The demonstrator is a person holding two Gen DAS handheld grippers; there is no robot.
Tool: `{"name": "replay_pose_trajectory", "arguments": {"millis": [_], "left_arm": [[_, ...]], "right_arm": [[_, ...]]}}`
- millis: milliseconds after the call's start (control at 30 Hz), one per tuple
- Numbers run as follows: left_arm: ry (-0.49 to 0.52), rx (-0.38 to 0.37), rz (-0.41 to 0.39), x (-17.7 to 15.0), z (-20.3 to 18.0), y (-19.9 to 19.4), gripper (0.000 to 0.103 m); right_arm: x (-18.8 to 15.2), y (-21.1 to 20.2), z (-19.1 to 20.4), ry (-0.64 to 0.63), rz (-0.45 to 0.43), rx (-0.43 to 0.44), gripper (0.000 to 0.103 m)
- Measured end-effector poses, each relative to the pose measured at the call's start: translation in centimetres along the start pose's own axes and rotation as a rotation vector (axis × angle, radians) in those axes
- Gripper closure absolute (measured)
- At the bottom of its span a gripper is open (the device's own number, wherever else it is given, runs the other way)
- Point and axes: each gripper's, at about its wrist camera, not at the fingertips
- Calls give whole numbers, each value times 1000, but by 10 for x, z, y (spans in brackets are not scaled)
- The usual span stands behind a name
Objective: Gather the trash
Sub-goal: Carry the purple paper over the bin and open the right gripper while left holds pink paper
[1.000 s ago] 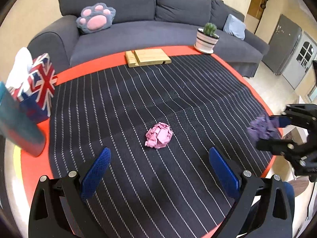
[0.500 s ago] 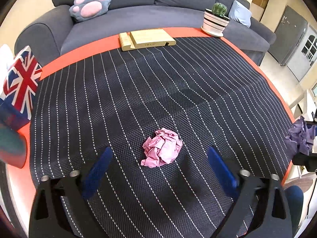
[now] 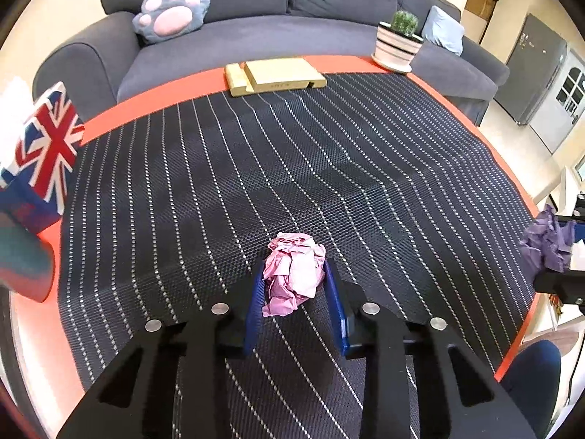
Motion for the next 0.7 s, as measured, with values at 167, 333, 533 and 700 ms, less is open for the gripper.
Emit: {"name": "replay_pose_trajectory", "arguments": {"millis": [167,333,533,700], "left_arm": [[10,4,-50,-13,-7,-33,72],[11,-9,-105,-34,-17,-71,72],[40,-16,-157,-61,-38,-108,71],[65,-20,-195,-86,-56,-135,71]], "right_arm": [[-4,-10,7,-7,-25,-6,63],[-13,-26,17,-14,-55,-8,63],[-28,-48,27,-17,-90,-17,63],[-46,-66,39,-20,-122,-25,63]]}}
Point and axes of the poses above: each gripper's, at about its wrist camera, not at the fingertips, and y roughly the way its jaws point, z to its left, x to its top, and after that the axes turned 6 degrees about z, right-handed
